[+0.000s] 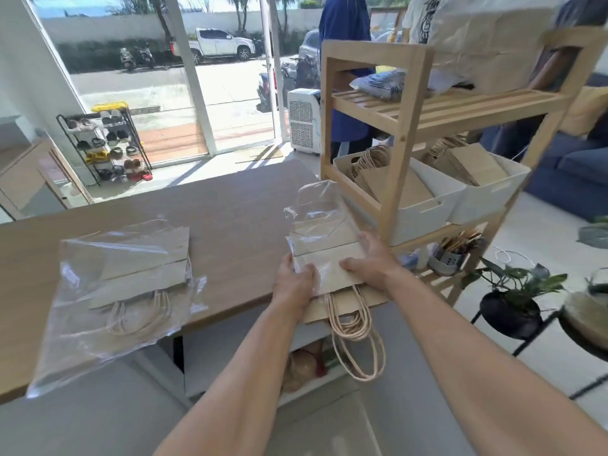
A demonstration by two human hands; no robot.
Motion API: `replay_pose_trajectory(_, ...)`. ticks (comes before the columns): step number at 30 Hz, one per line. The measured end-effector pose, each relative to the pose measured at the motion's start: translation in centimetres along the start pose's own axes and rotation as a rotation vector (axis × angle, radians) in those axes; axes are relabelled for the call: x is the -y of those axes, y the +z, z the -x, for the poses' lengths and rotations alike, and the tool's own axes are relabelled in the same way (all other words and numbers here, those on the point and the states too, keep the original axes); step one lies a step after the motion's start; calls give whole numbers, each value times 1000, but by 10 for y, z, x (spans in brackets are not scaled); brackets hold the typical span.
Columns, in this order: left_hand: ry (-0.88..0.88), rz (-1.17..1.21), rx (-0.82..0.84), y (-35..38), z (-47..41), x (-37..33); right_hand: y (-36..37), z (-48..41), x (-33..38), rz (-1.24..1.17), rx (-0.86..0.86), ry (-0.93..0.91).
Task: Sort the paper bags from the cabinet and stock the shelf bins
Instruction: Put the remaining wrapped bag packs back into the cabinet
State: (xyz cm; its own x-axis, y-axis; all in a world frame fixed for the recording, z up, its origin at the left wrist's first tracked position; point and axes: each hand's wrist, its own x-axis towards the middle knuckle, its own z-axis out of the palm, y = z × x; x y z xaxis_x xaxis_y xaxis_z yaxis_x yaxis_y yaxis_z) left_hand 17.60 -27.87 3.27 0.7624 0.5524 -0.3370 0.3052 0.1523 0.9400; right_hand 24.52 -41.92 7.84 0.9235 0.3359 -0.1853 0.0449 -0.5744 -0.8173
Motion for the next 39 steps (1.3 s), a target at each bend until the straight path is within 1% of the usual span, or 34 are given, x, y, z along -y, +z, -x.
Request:
replay_pose_trajectory(6,-33,-56,76,29,41,29,-27,57,-33,-6,-42,79)
replay_pose_trajectory(12,-36,-143,143,29,59,53,-16,93,-56,-19,-109,161)
replay_pose_trajectory(16,1,-214,161,9,76,65,9,114,-64,-66,-123,211)
replay_pose_trajectory(18,11,-258,172,-7,78,77,33,129,-72,-131,-135,256)
replay_pose_trajectory(24,-87,-315,230,-49,87,132,96,156,-96,-138,-132,355)
replay_pose_trajectory(29,-146,-341,197,-64,75,151,129,146,-113,-184,-123,411)
replay_pose_trajectory(33,-164,-367,175,-64,55,158,142,120,-125,-250,-94,403)
replay_pose_trajectory(36,-238,-288,148,-58,24,168,147,84,-138,-276,-33,375)
replay_pose_trajectory(39,-243,-206,146,-53,-5,175,153,45,-154,-299,29,346)
